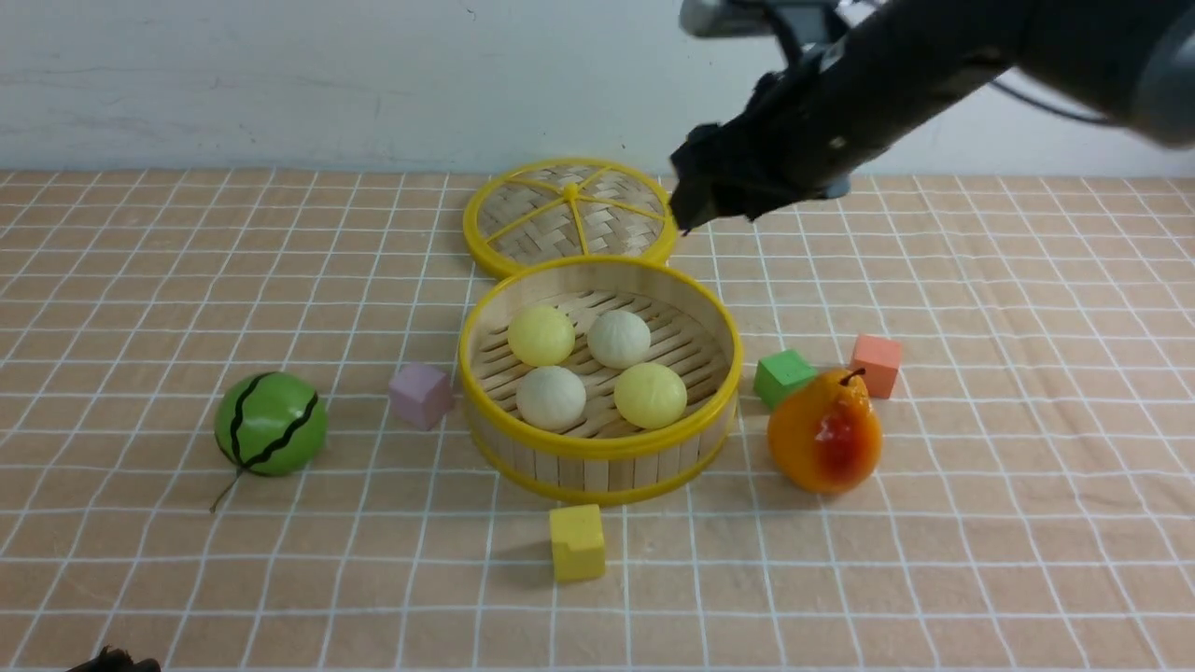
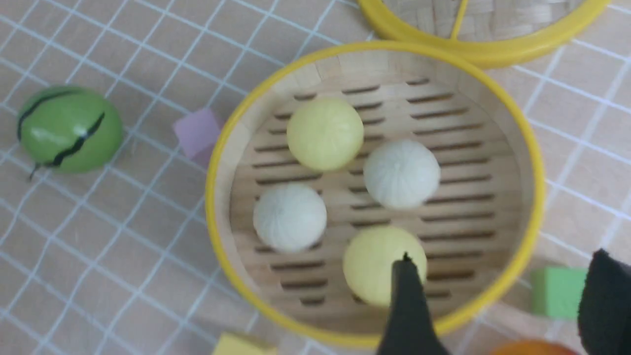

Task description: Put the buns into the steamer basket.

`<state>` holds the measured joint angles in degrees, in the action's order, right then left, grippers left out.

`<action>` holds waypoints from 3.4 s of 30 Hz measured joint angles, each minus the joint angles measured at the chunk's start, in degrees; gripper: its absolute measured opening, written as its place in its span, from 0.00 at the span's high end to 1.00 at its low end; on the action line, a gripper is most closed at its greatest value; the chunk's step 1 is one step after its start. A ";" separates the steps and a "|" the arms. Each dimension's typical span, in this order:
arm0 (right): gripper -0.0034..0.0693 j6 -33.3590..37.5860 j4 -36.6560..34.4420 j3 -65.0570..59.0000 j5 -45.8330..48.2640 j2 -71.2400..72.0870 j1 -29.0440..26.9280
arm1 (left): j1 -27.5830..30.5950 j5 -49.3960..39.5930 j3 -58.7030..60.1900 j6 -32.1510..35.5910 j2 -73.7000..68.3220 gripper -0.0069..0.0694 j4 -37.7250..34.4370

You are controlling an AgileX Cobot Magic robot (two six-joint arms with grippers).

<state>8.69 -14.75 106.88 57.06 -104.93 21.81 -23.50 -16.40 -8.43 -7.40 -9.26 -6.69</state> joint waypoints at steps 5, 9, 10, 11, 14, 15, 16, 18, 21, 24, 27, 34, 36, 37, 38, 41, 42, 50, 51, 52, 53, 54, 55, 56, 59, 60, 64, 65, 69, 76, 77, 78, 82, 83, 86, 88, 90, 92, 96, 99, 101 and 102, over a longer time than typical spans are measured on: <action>0.77 -5.10 6.48 -7.24 9.81 16.54 -0.05 | 0.00 0.00 0.00 0.00 0.00 0.72 0.00; 0.97 -7.96 7.76 -17.35 9.84 29.78 -0.04 | 0.00 0.00 0.00 0.00 0.00 0.72 0.00; 0.98 -8.19 7.83 -19.70 9.37 32.59 -0.04 | 0.00 0.00 0.00 0.00 0.00 0.72 0.00; 0.98 -8.33 8.01 -22.07 8.55 35.36 -0.04 | 0.00 0.00 0.00 0.00 0.00 0.72 0.00; 0.98 -8.69 9.47 -30.65 4.38 45.80 -0.04 | 0.00 0.00 0.00 0.00 0.00 0.72 0.00; 0.98 -9.40 9.98 -33.31 2.91 49.22 -0.04 | 0.00 0.00 0.00 0.00 0.00 0.72 0.00; 0.98 -9.58 10.10 -33.83 2.63 49.90 -0.04 | 0.00 0.00 0.00 0.00 0.00 0.72 0.00; 0.97 -13.52 11.11 -40.14 -0.60 58.42 -0.04 | 0.00 0.00 0.00 0.00 0.00 0.71 0.00; 0.96 -18.31 12.57 -44.58 -1.20 64.10 -0.04 | 0.00 0.00 0.00 0.00 0.00 0.71 0.00; 0.96 -19.82 13.55 -48.29 -2.21 65.67 -0.04 | 0.00 0.00 0.00 0.00 0.00 0.71 0.00; 0.95 -20.08 13.82 -53.01 -2.88 65.73 -0.04 | 0.00 0.00 0.00 0.00 0.00 0.70 0.00; 0.94 -20.08 14.21 -60.40 -3.28 65.73 -0.04 | 0.00 0.00 0.00 0.00 0.00 0.69 0.00; 0.94 -20.08 15.32 -61.49 -3.33 65.73 -0.04 | 0.00 0.00 0.00 0.00 0.00 0.69 0.00; 0.95 -20.08 15.52 -61.72 -3.48 65.73 -0.04 | 0.00 0.00 0.00 0.00 0.00 0.69 0.00; 0.96 -19.97 16.44 -62.91 -5.14 66.05 -0.10 | 0.00 0.00 0.00 0.00 0.00 0.69 0.00; 0.98 -16.17 16.21 -70.18 -14.90 70.45 -4.23 | 0.00 0.00 0.00 0.00 0.00 0.69 0.00; 0.98 -15.84 16.06 -71.52 -15.65 71.35 -4.73 | 0.00 0.00 0.00 0.00 0.00 0.69 0.00; 0.98 -9.22 9.85 -103.27 -40.21 95.63 -20.80 | 0.00 0.00 0.00 0.00 0.00 0.67 0.00; 0.98 -9.28 9.68 -105.91 -41.32 98.12 -21.26 | 0.00 0.00 0.00 0.00 0.00 0.67 0.00; 0.98 -9.34 9.63 -107.40 -40.89 100.53 -21.66 | 0.00 0.00 0.00 0.00 0.00 0.67 0.00; 0.98 -9.39 10.06 -108.05 -38.93 102.73 -21.93 | 0.00 0.00 0.00 0.00 0.00 0.67 0.00; 0.98 -9.39 10.19 -108.19 -38.23 103.44 -21.94 | 0.00 0.00 0.00 0.00 0.00 0.67 0.00; 0.98 -9.65 10.87 -108.29 -36.43 104.80 -22.15 | 0.00 -0.10 0.00 0.00 0.00 0.67 0.00; 0.98 -9.81 11.11 -108.24 -36.04 105.29 -22.28 | 0.00 -0.03 0.00 0.00 0.00 0.67 -0.02; 0.98 -10.20 11.20 -108.06 -35.25 105.53 -22.42 | 0.00 -0.24 0.00 0.00 0.00 0.67 -0.02; 0.98 -10.24 11.15 -108.06 -35.17 105.53 -22.42 | 0.00 -0.24 0.00 0.00 0.00 0.67 -0.02; 0.98 -10.24 11.04 -107.99 -35.06 105.53 -22.42 | 0.00 -0.24 0.00 0.00 0.00 0.66 -0.02; 0.98 -10.24 11.04 -107.99 -35.06 105.53 -22.42 | 0.00 -0.28 0.00 0.00 0.00 0.66 -0.02; 0.98 -10.24 11.04 -107.99 -35.05 105.53 -22.42 | 0.00 -0.28 0.00 0.00 0.00 0.65 -0.02; 0.97 -10.24 11.04 -107.99 -35.05 105.53 -22.42 | 0.00 -0.28 0.00 0.00 0.00 0.64 -0.02; 0.97 -10.24 11.04 -107.99 -35.05 105.53 -22.42 | 0.00 -0.28 0.00 0.00 0.00 0.64 -0.02; 0.97 -10.24 11.04 -107.99 -35.05 105.53 -22.42 | 0.00 -0.28 0.00 0.00 0.00 0.64 -0.02; 0.96 -10.24 11.04 -107.99 -35.05 105.53 -22.42 | 0.00 -0.31 0.00 0.00 0.00 0.64 -0.02; 0.96 -10.24 11.04 -107.99 -35.05 105.53 -22.42 | 0.00 -0.31 0.00 0.00 0.00 0.64 -0.02; 0.95 -10.24 11.04 -107.99 -35.05 105.53 -22.42 | 0.00 0.21 0.00 0.06 0.00 0.63 1.01; 0.95 -10.24 11.04 -107.99 -35.05 105.53 -22.42 | 0.12 0.68 0.00 0.06 0.00 0.63 3.08; 0.95 -10.31 11.04 -107.99 -35.05 105.53 -22.42 | 1.30 0.83 0.00 -0.50 0.08 0.63 5.17; 0.95 -10.38 11.04 -107.99 -35.05 105.53 -22.42 | 4.18 0.84 0.00 -1.86 0.85 0.65 5.94; 0.94 -10.38 11.04 -107.99 -35.05 105.53 -22.42 | 13.56 -0.81 0.12 -6.05 5.51 0.78 3.55; 0.94 -10.38 11.04 -107.99 -35.00 105.53 -22.42 | 18.18 -1.25 2.44 -6.82 9.32 0.92 0.60; 0.94 -10.43 11.04 -107.99 -35.00 105.53 -22.42 | 19.22 -1.25 4.73 -6.87 9.80 0.93 -0.04; 0.94 -10.43 11.04 -107.99 -35.00 105.53 -22.42 | 19.55 -1.26 7.09 -6.87 9.87 0.93 -0.21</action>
<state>-1.74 -3.71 -1.11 22.06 0.60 -0.61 -3.95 -17.66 -1.34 -14.27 0.60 -6.90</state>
